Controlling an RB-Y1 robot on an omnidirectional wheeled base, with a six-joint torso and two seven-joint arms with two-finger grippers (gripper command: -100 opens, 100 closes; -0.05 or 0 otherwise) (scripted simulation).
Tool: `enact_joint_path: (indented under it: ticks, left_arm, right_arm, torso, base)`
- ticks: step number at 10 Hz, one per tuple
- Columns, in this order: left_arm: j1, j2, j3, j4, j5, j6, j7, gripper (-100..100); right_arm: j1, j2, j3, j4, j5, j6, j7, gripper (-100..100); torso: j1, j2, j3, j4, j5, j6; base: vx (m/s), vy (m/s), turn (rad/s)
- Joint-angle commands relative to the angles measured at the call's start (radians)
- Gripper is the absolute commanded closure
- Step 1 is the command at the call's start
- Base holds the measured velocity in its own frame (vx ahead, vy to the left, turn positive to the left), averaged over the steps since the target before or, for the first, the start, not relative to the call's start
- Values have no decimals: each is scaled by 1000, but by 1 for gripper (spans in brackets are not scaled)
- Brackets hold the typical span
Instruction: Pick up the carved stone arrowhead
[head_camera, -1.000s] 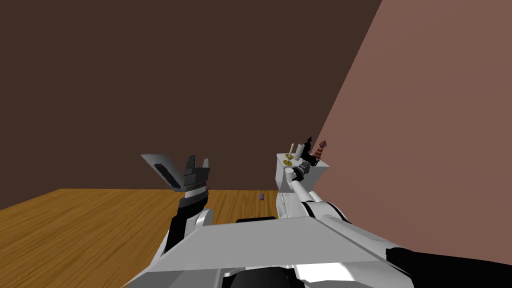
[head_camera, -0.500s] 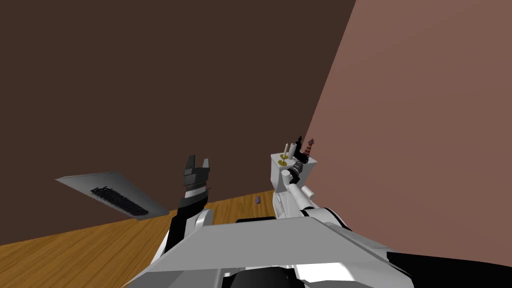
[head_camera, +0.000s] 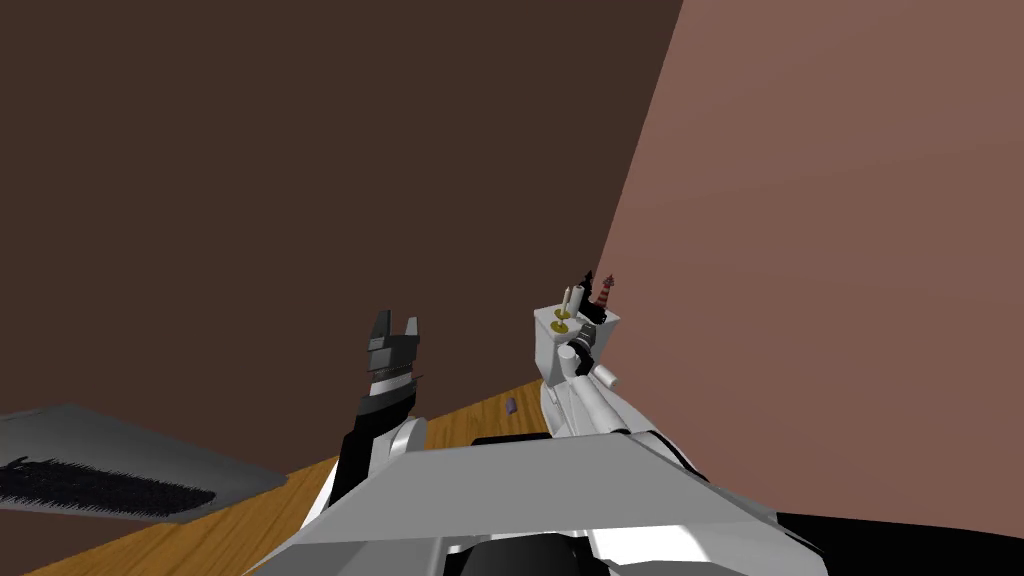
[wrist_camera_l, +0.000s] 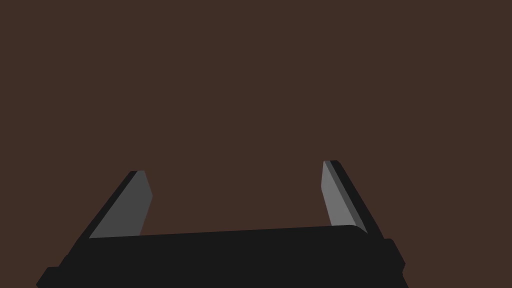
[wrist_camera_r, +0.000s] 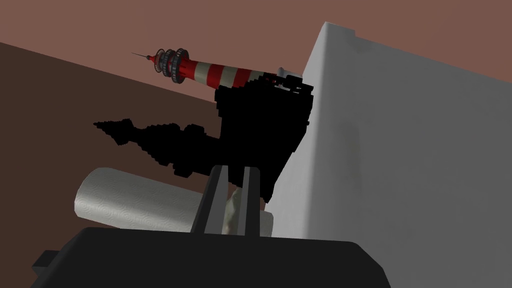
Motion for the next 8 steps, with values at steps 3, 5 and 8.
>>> enact_joint_path:
  ticks: [3,5,8]
  left_arm:
    - [0,0,0,0,0,0,0,0]
    - [0,0,0,0,0,0,0,0]
    - [0,0,0,0,0,0,0,0]
  right_arm:
    - [63,32,64,-98,8,57,30,100]
    - [94,47,95,-161,14,83,41,100]
    - [92,47,90,-167,10,82,48,0]
  torso:
    - [0,0,0,0,0,1]
    - [1,0,0,0,0,1]
    - [-1,1,1,0,-1,0]
  base:
    - [68,49,-283]
    - [68,76,-304]
    - [32,35,-57]
